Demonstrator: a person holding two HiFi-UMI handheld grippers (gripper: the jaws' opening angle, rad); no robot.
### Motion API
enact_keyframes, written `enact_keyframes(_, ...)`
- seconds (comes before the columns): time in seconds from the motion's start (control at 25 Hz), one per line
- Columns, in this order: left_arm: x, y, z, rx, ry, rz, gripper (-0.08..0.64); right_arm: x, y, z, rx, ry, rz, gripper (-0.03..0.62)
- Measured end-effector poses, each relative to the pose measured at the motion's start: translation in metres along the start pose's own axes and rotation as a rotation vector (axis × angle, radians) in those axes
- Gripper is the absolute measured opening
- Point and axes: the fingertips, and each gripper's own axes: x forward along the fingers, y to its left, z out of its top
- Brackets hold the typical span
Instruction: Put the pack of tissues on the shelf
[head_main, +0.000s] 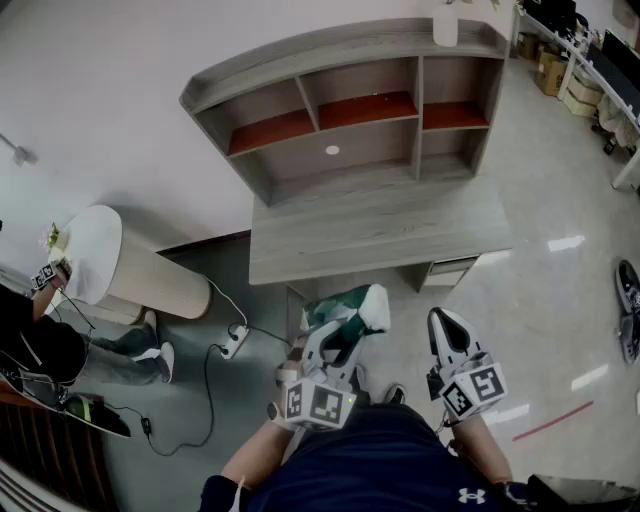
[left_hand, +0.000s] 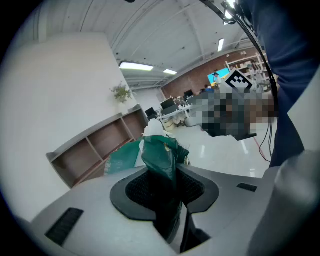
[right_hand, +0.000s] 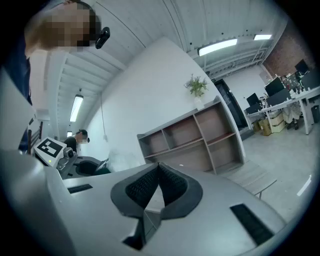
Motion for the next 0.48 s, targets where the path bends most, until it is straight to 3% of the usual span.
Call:
enact_keyframes(0.16,-0.011,-0.034,0.003,0.086,0.048,-0.055,0.123,-0.037,0.002,0.003,0.013,0.012,-0.04,0.011)
enact_keyframes(0.48,-0.007,-0.037,0.02,0.103,0.0,-0.065,0.123,-0.056,-0.002,0.002,0.018,0.014,-0.106,0.011)
